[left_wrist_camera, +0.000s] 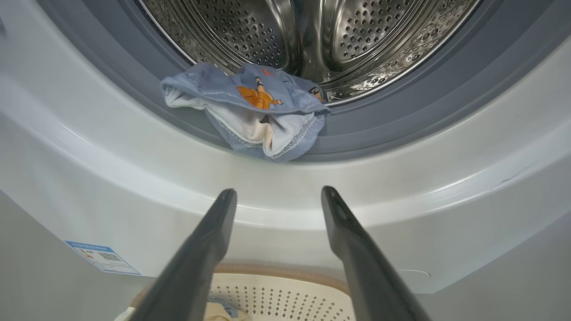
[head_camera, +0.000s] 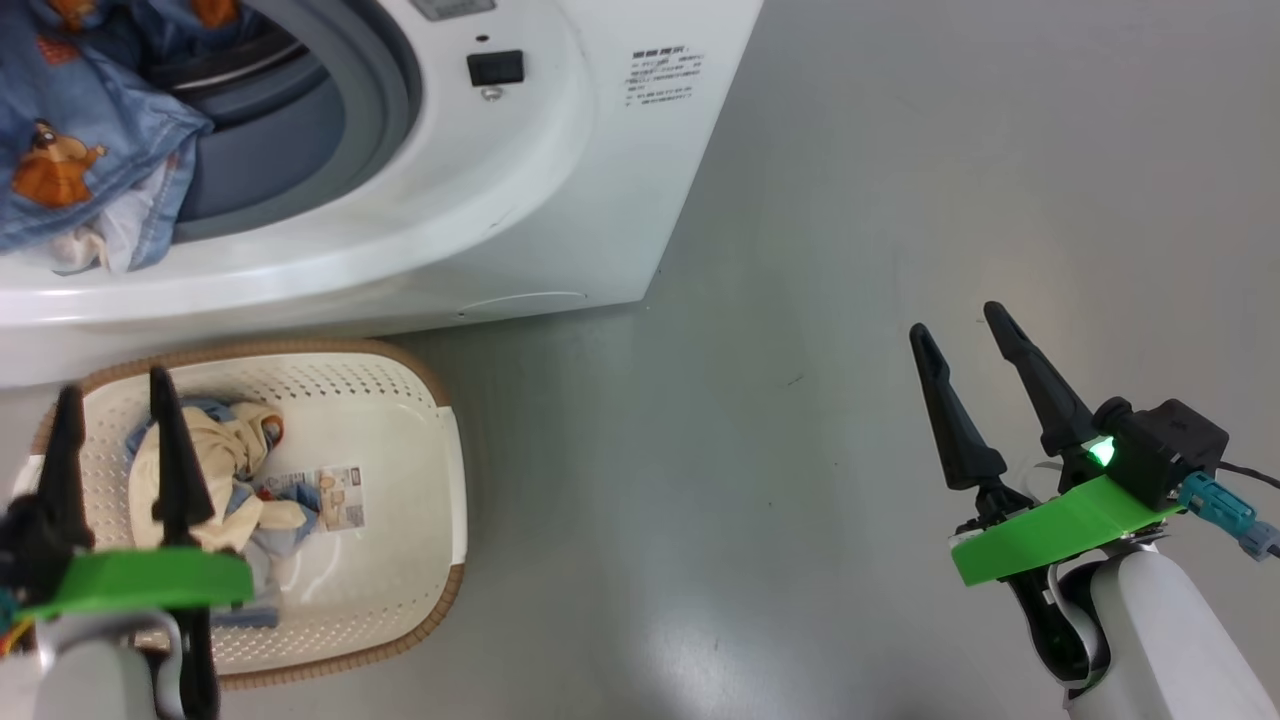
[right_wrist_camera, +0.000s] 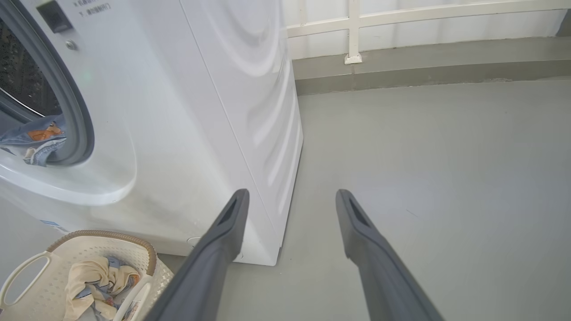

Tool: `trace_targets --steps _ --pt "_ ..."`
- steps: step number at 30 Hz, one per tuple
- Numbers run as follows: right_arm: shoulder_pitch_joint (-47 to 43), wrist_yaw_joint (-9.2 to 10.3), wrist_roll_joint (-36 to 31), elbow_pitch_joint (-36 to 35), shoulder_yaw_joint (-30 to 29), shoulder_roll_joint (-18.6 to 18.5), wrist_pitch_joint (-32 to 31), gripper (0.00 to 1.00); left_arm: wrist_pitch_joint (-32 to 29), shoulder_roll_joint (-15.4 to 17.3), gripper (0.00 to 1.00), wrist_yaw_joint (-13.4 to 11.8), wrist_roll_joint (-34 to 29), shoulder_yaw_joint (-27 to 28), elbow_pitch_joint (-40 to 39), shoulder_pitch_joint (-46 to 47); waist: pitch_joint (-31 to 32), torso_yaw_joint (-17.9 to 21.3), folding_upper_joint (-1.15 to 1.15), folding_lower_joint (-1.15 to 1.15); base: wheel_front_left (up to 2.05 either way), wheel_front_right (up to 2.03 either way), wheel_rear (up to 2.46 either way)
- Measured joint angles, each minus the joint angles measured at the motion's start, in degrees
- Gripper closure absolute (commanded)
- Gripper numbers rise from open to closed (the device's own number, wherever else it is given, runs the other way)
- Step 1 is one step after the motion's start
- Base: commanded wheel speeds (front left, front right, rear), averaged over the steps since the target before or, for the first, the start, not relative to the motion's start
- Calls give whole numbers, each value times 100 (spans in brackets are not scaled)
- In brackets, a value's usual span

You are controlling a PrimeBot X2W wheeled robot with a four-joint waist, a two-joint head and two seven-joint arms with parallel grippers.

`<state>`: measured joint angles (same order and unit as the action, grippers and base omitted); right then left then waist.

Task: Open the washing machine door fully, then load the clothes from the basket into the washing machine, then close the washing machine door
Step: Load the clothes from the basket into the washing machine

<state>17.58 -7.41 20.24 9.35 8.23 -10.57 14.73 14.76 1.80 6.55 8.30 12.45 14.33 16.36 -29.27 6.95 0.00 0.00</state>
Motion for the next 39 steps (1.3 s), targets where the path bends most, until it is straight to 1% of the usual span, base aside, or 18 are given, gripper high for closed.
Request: trace_targets --steps 5,8,15,21,26,32,33,34,35,38,39 --pt "10 0 -2 -3 21 35 0 0 0 138 0 24 -15 -78 406 629 -80 10 0 0 0 0 0" --pt "15 0 -7 -2 40 78 0 0 0 267 0 25 -51 -73 716 947 -113 54 0 0 0 0 0" --pt "18 0 -7 0 51 108 0 0 0 416 0 26 -183 -3 1445 1553 -145 150 0 0 0 0 0" --pt "20 0 -7 10 62 108 0 0 0 542 0 25 -246 58 1928 1861 -145 210 0 0 0 0 0" --pt "25 0 -7 15 63 111 0 0 0 549 0 25 -269 75 2272 2062 -142 227 0 0 0 0 0" --pt "28 0 -7 8 69 127 0 0 0 575 0 26 -268 98 2491 2196 -145 230 0 0 0 0 0" --pt "31 0 -7 7 69 127 0 0 0 583 9 26 -268 103 2510 2233 -148 232 0 0 0 0 0" --pt "34 0 -7 7 70 127 0 0 0 593 34 26 -268 110 2537 2278 -152 233 0 0 0 0 0" --pt "34 0 -7 7 70 126 0 0 0 604 51 27 -268 110 2553 2306 -152 234 0 0 0 0 0" --pt "35 0 -7 5 70 127 0 0 0 645 75 33 -267 116 2616 2329 -153 238 0 0 0 0 0" --pt "35 0 -7 5 70 127 0 0 0 652 87 33 -261 120 2633 2329 -155 240 0 0 0 0 0"
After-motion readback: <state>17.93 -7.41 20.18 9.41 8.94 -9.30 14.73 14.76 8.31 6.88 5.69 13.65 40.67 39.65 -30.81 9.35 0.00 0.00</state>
